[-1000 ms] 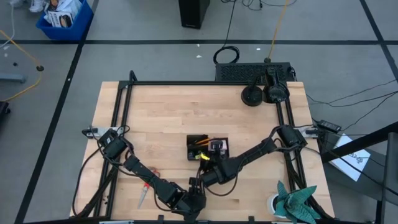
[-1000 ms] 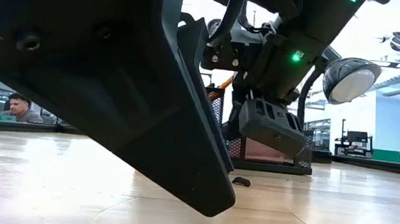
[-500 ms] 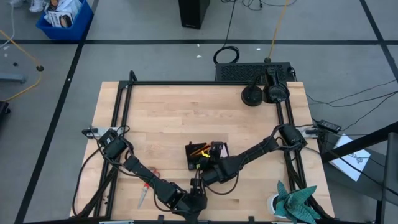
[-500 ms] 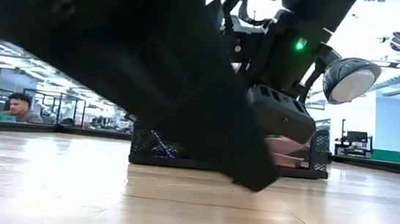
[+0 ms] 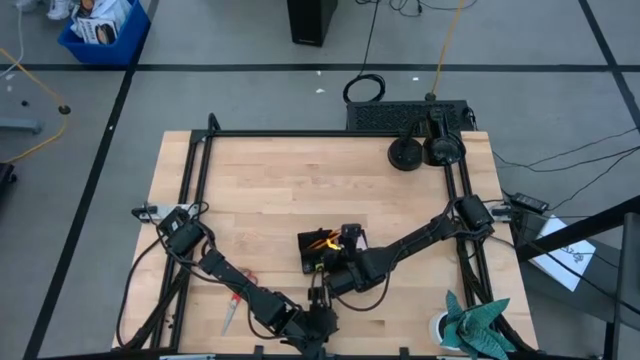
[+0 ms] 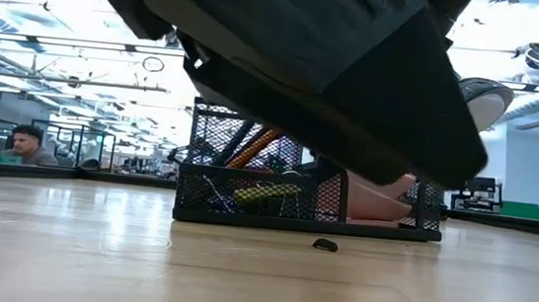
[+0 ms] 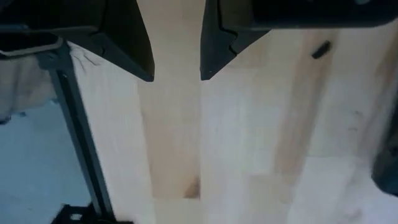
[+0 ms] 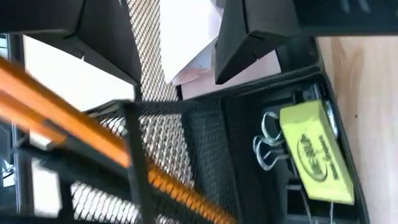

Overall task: Pick and place office supplies into organizer
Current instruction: Put the sticky notes into the right section of the desk organizer

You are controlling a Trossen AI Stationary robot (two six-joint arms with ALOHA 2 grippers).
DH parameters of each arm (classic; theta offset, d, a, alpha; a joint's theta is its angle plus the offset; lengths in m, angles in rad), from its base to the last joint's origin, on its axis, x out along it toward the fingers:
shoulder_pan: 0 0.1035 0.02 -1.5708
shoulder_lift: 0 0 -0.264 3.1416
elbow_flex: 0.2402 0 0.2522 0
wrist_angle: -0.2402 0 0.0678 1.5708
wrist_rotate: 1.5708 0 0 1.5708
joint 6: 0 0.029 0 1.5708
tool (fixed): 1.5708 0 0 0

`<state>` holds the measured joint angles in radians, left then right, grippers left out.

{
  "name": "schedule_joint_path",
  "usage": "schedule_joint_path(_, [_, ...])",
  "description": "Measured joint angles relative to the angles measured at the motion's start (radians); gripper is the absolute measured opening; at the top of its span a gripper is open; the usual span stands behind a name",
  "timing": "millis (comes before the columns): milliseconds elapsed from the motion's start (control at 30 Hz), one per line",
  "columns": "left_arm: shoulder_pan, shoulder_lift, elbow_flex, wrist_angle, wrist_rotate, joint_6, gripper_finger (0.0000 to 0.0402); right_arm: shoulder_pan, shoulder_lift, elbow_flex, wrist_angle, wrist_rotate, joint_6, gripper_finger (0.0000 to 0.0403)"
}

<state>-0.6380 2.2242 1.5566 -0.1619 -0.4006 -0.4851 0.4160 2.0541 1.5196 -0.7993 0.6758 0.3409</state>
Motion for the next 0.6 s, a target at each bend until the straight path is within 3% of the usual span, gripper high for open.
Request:
schedule_joint_path(300, [-0.016,0.000,-0.001,-0.008,0.018,-0.012,0.0136,0.006,0.000,-0.034,0.005,-0.008,0.006,0.0181])
schedule_joint_path(600, [-0.024,0.000,-0.001,-0.008,0.007,0.142,0.0136,0.006,0.000,-0.038,0.037,-0.001,-0.011,0.0176])
